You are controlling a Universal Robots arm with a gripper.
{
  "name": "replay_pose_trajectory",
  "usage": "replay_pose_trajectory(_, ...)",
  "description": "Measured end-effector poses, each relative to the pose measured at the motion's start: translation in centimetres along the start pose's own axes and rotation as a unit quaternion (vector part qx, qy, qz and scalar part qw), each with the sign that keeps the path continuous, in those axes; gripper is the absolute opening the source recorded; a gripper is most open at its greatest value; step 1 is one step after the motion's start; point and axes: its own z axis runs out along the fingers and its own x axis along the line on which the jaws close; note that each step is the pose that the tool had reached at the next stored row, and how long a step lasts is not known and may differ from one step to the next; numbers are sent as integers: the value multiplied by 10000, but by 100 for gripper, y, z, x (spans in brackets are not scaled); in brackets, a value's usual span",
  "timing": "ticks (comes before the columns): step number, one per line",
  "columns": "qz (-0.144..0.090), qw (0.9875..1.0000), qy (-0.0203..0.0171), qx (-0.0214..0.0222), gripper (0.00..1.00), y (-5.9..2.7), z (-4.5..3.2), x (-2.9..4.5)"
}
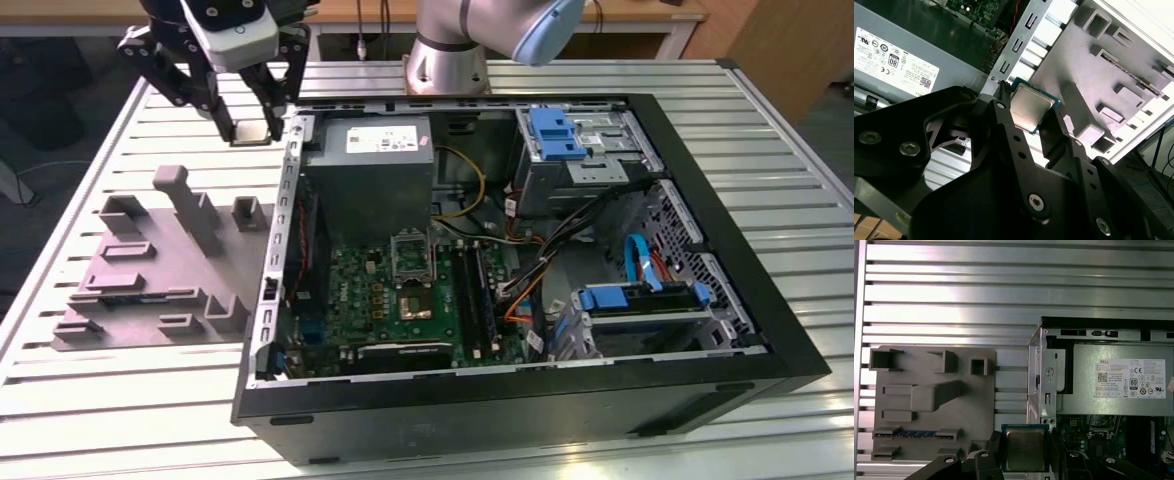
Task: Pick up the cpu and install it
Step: 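Pick up the cpu and move it towards the insertion slot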
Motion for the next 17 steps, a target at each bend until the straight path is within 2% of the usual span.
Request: replay_pose_trajectory(17, 0, 10000, 0, 0, 47, 0, 2, -62)
